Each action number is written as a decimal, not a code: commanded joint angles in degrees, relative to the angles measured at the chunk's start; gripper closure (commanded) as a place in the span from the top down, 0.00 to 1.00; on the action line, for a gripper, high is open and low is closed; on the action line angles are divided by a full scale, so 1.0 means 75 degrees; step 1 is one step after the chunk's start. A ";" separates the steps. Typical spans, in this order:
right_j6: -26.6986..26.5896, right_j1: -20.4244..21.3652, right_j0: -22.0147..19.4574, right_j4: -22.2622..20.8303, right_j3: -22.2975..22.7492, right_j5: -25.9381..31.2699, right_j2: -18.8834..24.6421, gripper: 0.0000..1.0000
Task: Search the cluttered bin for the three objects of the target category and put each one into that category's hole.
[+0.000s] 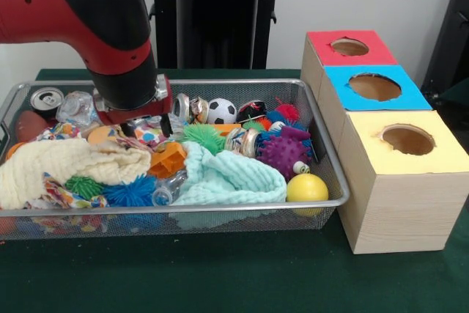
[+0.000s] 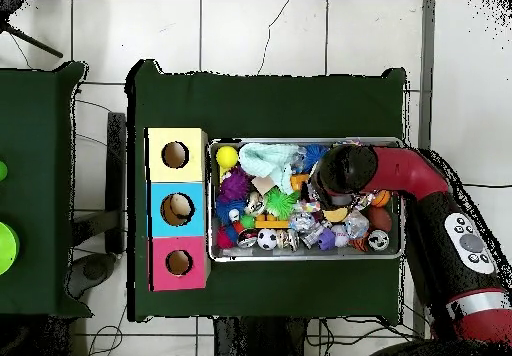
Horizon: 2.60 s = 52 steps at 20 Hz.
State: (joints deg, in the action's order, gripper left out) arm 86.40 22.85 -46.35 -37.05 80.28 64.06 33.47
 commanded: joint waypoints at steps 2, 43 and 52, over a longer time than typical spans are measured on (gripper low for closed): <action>-0.1738 0.0377 -0.0467 -0.0250 0.1503 -0.0321 0.0070 1.00; -0.2285 0.0442 -0.0283 -0.0552 0.0715 0.0402 0.0425 1.00; -0.2649 0.0562 -0.0044 -0.0610 0.0323 0.0712 0.0484 1.00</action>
State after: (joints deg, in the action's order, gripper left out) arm 86.40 26.78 -47.73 -38.63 88.57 63.65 34.21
